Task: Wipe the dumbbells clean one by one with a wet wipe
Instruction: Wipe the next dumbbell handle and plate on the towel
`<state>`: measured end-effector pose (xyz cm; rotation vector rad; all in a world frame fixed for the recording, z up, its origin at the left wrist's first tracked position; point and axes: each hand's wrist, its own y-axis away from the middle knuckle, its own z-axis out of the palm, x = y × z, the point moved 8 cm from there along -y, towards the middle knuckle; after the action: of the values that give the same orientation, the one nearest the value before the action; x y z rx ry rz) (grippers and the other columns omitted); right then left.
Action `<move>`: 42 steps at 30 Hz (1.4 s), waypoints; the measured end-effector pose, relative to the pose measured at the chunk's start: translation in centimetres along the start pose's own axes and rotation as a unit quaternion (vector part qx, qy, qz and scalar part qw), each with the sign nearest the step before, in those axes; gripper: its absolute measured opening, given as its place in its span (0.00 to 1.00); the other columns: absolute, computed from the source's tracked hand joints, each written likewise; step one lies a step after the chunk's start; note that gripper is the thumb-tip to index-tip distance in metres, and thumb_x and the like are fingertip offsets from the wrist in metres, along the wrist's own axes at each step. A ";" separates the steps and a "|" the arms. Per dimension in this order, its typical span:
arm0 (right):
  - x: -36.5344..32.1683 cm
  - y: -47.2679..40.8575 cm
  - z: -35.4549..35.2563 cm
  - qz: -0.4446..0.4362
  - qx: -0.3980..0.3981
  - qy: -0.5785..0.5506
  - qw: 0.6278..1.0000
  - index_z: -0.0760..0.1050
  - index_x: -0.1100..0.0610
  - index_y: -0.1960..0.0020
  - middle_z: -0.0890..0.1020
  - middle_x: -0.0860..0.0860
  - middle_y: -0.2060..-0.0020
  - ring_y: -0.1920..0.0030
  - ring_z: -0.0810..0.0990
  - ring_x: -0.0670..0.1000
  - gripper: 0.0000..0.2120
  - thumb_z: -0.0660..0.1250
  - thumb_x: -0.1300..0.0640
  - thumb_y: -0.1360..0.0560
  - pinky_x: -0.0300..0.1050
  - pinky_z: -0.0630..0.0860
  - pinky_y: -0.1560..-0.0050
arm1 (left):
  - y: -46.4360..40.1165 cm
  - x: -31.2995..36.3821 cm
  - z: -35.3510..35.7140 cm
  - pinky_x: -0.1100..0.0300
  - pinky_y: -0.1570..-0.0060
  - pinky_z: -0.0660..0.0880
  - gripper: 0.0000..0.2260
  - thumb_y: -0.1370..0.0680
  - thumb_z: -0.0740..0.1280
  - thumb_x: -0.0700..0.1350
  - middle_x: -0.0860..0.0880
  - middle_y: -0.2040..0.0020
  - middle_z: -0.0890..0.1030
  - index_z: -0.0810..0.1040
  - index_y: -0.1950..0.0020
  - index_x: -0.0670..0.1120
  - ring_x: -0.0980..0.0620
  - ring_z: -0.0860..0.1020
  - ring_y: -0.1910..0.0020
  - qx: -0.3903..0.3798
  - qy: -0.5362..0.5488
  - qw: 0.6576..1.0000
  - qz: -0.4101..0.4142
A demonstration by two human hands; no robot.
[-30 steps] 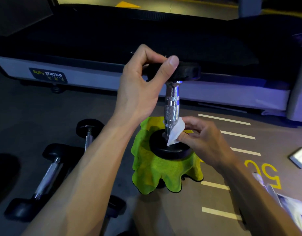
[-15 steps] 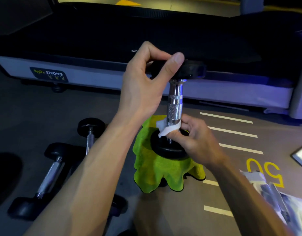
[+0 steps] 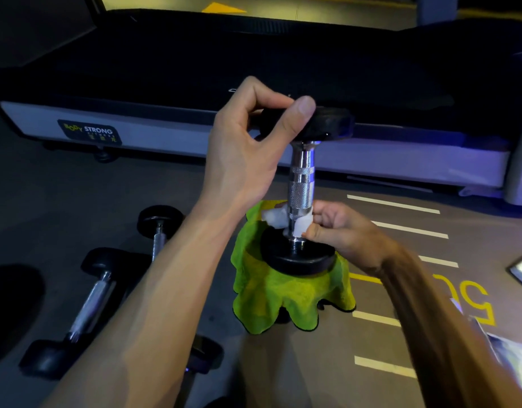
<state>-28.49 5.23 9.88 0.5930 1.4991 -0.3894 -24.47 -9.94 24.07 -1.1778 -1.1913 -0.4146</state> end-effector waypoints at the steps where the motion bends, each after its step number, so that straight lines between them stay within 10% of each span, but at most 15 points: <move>1: -0.1 0.1 0.0 -0.006 0.010 0.004 1.000 0.79 0.60 0.37 0.88 0.54 0.46 0.45 0.86 0.51 0.16 0.69 0.61 0.25 0.45 0.80 0.40 | 0.0 0.1 0.0 0.52 0.45 0.79 0.08 0.20 0.75 0.49 0.49 0.52 0.85 0.78 0.54 0.51 0.51 0.82 0.51 0.001 -0.002 1.000 0.001; 9: -2.3 3.2 0.9 -0.040 0.275 0.255 0.926 0.82 0.47 0.43 0.88 0.44 0.54 0.51 0.86 0.47 0.15 0.68 0.43 0.27 0.55 0.82 0.46 | 0.7 0.5 -0.1 0.45 0.50 0.79 0.14 0.24 0.78 0.57 0.47 0.55 0.85 0.79 0.56 0.48 0.47 0.83 0.53 0.061 -0.056 0.997 0.009; 19: -2.1 2.4 0.0 -0.057 0.152 0.111 0.980 0.84 0.53 0.43 0.89 0.50 0.48 0.45 0.87 0.55 0.09 0.71 0.62 0.21 0.58 0.81 0.37 | 2.6 1.1 -1.0 0.41 0.35 0.75 0.09 0.17 0.70 0.50 0.58 0.43 0.80 0.84 0.37 0.54 0.52 0.80 0.40 0.017 -0.111 0.992 0.061; 27: -2.1 1.4 1.7 -0.076 0.085 0.067 0.991 0.82 0.59 0.41 0.88 0.53 0.46 0.44 0.85 0.50 0.13 0.72 0.57 0.24 0.48 0.80 0.39 | 2.8 1.9 -2.4 0.67 0.38 0.64 0.10 0.18 0.72 0.52 0.55 0.42 0.83 0.84 0.38 0.53 0.49 0.78 0.40 0.007 -0.174 0.979 0.103; 34: -1.3 1.7 0.5 -0.047 0.043 0.048 0.997 0.82 0.56 0.41 0.88 0.52 0.45 0.42 0.85 0.49 0.16 0.75 0.61 0.29 0.44 0.79 0.37 | 2.9 2.1 0.1 0.51 0.26 0.68 0.12 0.15 0.67 0.49 0.56 0.32 0.81 0.81 0.31 0.53 0.52 0.75 0.28 -0.117 -0.159 0.975 0.105; 38: -1.7 2.3 1.0 -0.054 0.107 0.097 0.988 0.83 0.54 0.42 0.89 0.50 0.47 0.45 0.86 0.51 0.13 0.75 0.54 0.25 0.51 0.81 0.40 | 2.6 2.1 -0.5 0.60 0.33 0.70 0.12 0.17 0.70 0.52 0.59 0.38 0.82 0.83 0.33 0.55 0.56 0.77 0.35 -0.070 -0.180 0.975 0.110; 42: -2.6 2.8 1.0 -0.011 0.268 0.387 0.882 0.80 0.49 0.47 0.85 0.48 0.56 0.52 0.83 0.52 0.20 0.67 0.34 0.27 0.55 0.80 0.50 | 2.4 1.8 -1.8 0.67 0.44 0.67 0.13 0.19 0.72 0.56 0.62 0.48 0.78 0.84 0.35 0.57 0.57 0.73 0.46 -0.003 -0.204 0.973 0.106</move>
<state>-26.18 6.53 12.81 1.2791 2.1756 -0.6392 -21.03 -9.97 24.61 -1.4220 -1.3946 -0.0102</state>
